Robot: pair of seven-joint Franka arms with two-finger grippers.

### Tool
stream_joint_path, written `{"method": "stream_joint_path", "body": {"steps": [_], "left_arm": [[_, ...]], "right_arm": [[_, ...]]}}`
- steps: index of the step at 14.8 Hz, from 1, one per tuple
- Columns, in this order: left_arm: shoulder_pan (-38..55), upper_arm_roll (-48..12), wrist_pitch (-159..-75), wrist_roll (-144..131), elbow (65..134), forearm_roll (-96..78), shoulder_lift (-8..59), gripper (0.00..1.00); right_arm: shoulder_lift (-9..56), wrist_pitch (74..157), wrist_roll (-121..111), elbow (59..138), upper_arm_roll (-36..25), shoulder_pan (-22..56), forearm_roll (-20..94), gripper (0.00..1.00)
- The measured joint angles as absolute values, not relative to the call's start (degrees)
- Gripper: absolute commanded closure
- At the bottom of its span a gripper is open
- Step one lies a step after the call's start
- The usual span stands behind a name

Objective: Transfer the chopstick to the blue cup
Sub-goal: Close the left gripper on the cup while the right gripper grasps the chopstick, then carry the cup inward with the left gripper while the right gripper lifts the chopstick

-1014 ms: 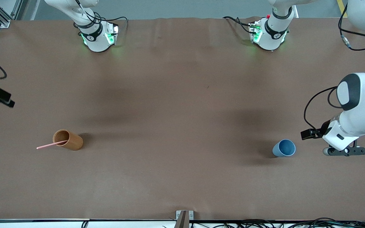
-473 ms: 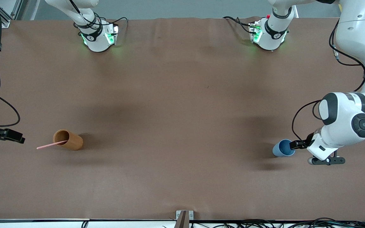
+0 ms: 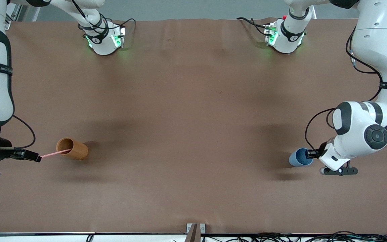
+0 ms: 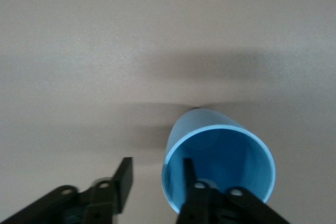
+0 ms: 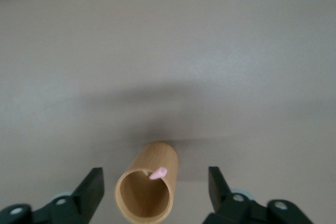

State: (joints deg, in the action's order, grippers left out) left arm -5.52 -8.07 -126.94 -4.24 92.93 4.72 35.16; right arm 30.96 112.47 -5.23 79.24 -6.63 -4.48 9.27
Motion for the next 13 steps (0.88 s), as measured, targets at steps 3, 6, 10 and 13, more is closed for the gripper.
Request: {"method": "stream_joint_path", "body": {"steps": [3,6,10,13], "left_arm": [[-5.7,-8.1,-127.4,-4.3,92.9,4.7,35.6,0.96],[-5.7,-8.2,-127.7,-4.3,92.3,4.7,35.4,0.99],[-5.2,-10.0,-127.1,-5.2,91.5,4.7,33.4,0.99],[-2.3,-12.6,-123.7,-11.9,91.5,4.7,30.4,0.99]], "right_arm": [[31.4,114.1,-5.2,81.2,-6.6,-4.8,9.7,0.29],[31.4,114.2,-5.2,82.5,-6.6,-4.8,9.8,0.45],[31.4,114.3,-5.2,83.1,-6.5,-4.8,9.9,0.71],[31.5,114.4,-4.8,83.3,-6.4,-4.7,10.1,0.80]]}}
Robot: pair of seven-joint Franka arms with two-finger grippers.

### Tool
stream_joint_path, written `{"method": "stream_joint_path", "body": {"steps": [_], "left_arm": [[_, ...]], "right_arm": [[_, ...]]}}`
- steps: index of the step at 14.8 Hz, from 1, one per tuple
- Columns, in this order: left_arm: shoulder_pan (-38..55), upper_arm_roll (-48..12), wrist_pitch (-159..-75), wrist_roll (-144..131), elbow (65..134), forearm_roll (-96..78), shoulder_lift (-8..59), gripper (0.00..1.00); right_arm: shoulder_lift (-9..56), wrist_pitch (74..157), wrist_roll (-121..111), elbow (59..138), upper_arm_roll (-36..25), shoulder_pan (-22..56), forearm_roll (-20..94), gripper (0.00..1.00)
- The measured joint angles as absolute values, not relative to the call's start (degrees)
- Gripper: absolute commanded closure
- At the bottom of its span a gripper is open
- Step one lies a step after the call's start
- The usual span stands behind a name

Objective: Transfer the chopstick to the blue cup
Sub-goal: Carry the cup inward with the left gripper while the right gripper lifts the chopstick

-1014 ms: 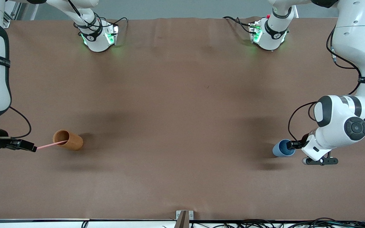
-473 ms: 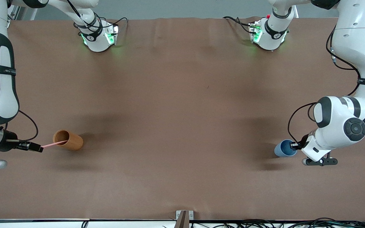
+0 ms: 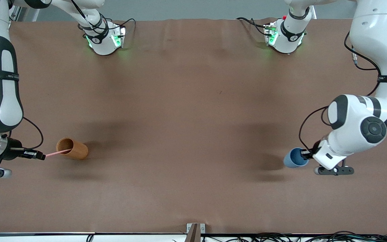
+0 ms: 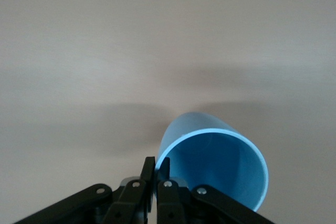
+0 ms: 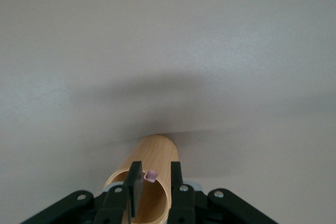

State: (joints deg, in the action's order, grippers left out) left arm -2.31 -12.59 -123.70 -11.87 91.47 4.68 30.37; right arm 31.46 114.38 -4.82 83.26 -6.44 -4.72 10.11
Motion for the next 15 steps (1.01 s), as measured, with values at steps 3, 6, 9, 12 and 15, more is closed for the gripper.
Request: {"method": "stream_joint_path", "body": {"steps": [3,6,9,12,15], "left_arm": [[3.6,-14.2,-122.1,-23.2,91.5,4.9,29.2,0.99],[11.2,-14.4,-122.0,-34.7,91.8,5.0,29.3,0.99],[18.4,-14.4,-122.0,-45.7,91.6,6.2,30.2,0.99],[24.5,-14.4,-122.1,-56.0,91.1,9.2,31.9,0.99],[28.3,-14.4,-122.4,-62.0,90.2,9.6,34.0,0.99]], "right_arm": [[31.5,114.5,-4.7,83.5,-6.4,-4.7,11.4,0.94],[31.5,114.6,-4.3,83.4,-6.4,-4.7,12.0,0.96],[31.0,114.5,-4.3,82.7,-6.4,-4.6,12.0,0.96],[27.2,111.4,-4.3,81.5,-6.4,-4.5,12.0,0.96],[20.1,106.0,-4.3,81.2,-6.2,-4.3,10.6,0.96]]}}
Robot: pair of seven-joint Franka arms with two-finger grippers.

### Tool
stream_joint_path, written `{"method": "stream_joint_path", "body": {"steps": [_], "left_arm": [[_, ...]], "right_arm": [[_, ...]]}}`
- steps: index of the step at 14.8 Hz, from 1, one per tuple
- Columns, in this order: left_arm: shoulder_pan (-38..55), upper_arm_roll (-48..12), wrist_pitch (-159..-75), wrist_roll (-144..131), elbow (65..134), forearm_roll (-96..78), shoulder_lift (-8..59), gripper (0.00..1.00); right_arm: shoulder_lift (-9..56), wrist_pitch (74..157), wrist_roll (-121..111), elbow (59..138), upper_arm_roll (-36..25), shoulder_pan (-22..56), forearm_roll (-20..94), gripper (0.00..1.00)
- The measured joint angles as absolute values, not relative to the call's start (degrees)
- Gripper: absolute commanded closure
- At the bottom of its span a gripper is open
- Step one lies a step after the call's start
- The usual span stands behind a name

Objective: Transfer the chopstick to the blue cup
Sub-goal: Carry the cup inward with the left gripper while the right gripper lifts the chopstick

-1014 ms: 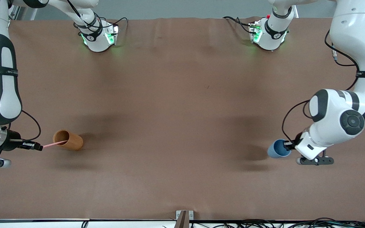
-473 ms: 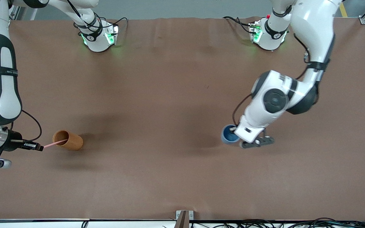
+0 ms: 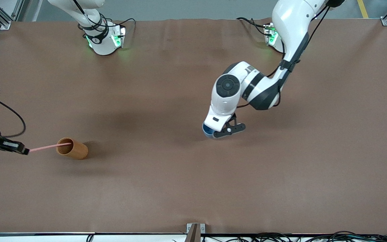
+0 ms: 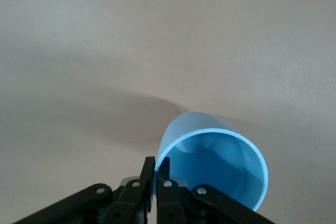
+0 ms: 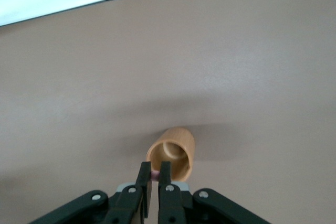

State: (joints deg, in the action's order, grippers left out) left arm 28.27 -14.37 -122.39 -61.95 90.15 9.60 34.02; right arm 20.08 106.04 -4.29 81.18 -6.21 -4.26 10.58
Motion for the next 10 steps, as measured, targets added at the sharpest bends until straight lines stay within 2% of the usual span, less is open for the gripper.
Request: {"method": "stream_joint_path", "body": {"steps": [5,6,7,8,9,10], "left_arm": [[32.7,-14.3,-126.0,-69.0,88.1,9.6,37.9,0.99],[33.2,-14.3,-127.1,-69.8,88.0,9.7,38.6,0.97],[33.6,-14.3,-127.8,-70.2,87.9,9.7,39.2,0.90],[33.8,-14.3,-128.2,-70.3,87.8,9.7,39.7,0.70],[33.9,-14.3,-128.2,-70.3,87.6,9.7,39.8,0.31],[33.9,-14.3,-128.2,-70.3,87.4,9.7,39.9,0.00]], "right_arm": [[11.5,97.3,0.8,81.3,-3.0,-3.4,7.8,0.97],[10.6,96.4,2.5,81.4,-1.8,-3.4,7.7,0.98],[9.8,96.0,4.5,81.5,-0.5,-3.3,7.7,0.99],[9.2,95.8,6.8,81.7,1.1,-3.3,7.7,0.99],[8.7,95.7,9.3,81.8,2.8,-3.2,7.6,0.99],[8.4,95.7,11.8,81.8,4.6,-3.1,7.6,1.00]]}}
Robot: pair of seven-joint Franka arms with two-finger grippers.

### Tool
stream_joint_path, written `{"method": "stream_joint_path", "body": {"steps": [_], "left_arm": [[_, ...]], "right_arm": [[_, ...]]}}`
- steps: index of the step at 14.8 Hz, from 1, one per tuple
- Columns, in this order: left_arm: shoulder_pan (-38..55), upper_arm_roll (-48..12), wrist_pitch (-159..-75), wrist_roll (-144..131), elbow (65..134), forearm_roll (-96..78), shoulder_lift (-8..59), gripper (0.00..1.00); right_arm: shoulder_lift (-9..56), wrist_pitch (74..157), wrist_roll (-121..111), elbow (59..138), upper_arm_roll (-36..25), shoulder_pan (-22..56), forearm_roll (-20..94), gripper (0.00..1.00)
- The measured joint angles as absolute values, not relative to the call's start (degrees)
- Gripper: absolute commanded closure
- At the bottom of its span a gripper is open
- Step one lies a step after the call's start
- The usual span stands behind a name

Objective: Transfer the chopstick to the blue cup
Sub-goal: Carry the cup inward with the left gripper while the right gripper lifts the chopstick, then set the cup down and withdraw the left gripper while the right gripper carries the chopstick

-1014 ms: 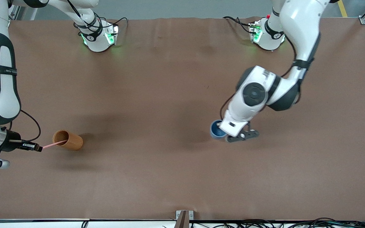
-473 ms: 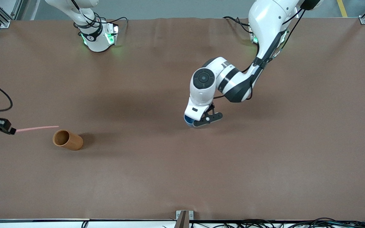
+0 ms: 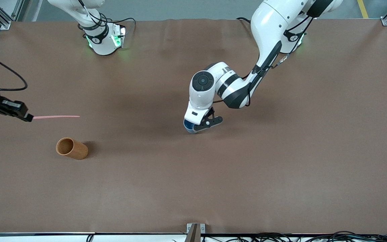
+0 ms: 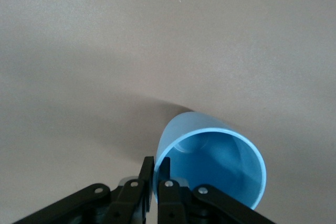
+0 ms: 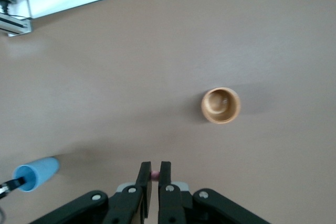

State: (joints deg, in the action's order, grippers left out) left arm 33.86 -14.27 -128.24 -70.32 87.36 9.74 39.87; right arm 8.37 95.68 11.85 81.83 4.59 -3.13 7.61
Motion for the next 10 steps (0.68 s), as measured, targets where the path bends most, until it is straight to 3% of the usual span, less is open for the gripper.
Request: {"method": "stream_joint_path", "body": {"steps": [5,10], "left_arm": [[33.4,-13.7,-127.5,-70.3,85.4,9.8,39.0,0.00],[26.7,-13.0,-114.6,-66.7,80.8,10.2,29.3,0.00]], "right_arm": [[8.0,96.9,23.9,81.9,13.4,-2.9,7.4,1.00],[7.9,102.2,37.2,82.4,23.9,-2.5,6.0,1.00]]}}
